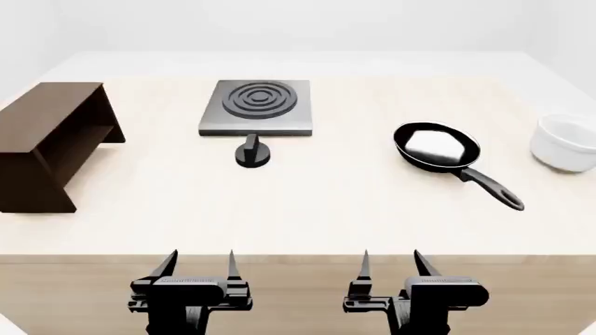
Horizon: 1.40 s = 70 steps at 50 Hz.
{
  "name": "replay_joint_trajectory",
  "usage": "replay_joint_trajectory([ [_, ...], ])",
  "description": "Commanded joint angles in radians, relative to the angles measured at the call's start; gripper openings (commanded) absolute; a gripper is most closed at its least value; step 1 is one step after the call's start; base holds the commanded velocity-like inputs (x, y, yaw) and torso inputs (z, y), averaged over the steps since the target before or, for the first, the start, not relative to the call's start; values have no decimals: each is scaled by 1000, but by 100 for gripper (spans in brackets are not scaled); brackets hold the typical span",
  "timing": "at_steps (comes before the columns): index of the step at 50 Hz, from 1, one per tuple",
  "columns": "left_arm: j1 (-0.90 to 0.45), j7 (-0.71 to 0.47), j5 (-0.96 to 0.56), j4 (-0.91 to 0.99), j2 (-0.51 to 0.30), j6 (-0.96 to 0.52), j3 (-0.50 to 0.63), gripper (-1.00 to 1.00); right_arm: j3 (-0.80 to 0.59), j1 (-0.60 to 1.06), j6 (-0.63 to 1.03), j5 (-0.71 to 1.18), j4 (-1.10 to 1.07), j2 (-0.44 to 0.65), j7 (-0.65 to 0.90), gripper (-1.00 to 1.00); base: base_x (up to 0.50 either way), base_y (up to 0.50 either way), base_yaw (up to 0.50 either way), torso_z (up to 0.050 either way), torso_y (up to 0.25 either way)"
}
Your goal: Turn on the stove and put the frying pan on it.
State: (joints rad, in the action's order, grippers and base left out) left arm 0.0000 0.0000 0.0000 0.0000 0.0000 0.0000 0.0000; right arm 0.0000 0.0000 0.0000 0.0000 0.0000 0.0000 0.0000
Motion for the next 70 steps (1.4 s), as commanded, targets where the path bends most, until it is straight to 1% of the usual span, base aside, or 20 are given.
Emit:
replay_joint_trajectory([
  [1, 5, -19, -12, 9, -16, 5, 20, 100, -29, 9, 31, 6, 7, 17, 15, 100, 0, 0, 0, 0, 0],
  [4, 4, -28, -20, 4, -30, 5, 39, 100, -57, 7, 28, -3, 10, 33, 24, 100, 0, 0, 0, 0, 0],
  [8, 4, -43, -31, 4, -39, 7, 48, 100, -66, 0, 8, 18, -4, 44, 26, 100, 0, 0, 0, 0, 0],
  [16, 1, -72, -47, 2, -52, 1, 60, 100, -81, 7, 24, 43, -5, 59, 34, 100, 0, 0, 0, 0, 0],
  [23, -5, -84, -74, 11, -64, -6, 60, 100, -71, 20, 85, 89, -32, 66, 43, 100, 0, 0, 0, 0, 0],
  [27, -2, -101, -61, 90, -83, -51, 65, 100, -54, 18, 98, 73, -114, 70, 97, 100, 0, 0, 0, 0, 0],
  [29, -6, -102, -84, 160, -92, -118, 55, 100, -47, 12, 171, 90, -205, 84, 99, 100, 0, 0, 0, 0, 0],
  [34, 0, -112, -97, 272, -110, -168, 49, 100, -26, -9, 227, 119, -359, 106, 110, 100, 0, 0, 0, 0, 0],
  [40, 10, -119, -106, 356, -126, -184, 49, 100, -17, -26, 247, 142, -446, 122, 117, 100, 0, 0, 0, 0, 0],
  [45, 4, -126, -107, 349, -130, -179, 55, 100, -19, -28, 222, 142, -442, 126, 124, 100, 9, 0, 0, 0, 0],
  [52, 2, -135, -114, 346, -137, -184, 56, 100, -9, -23, 236, 192, -452, 133, 116, 100, 450, 0, 0, 0, 0],
  [70, 1, -155, -122, 318, -149, -165, 65, 100, -29, -26, 203, 185, -435, 154, 127, 100, 500, 0, 0, 0, 0],
])
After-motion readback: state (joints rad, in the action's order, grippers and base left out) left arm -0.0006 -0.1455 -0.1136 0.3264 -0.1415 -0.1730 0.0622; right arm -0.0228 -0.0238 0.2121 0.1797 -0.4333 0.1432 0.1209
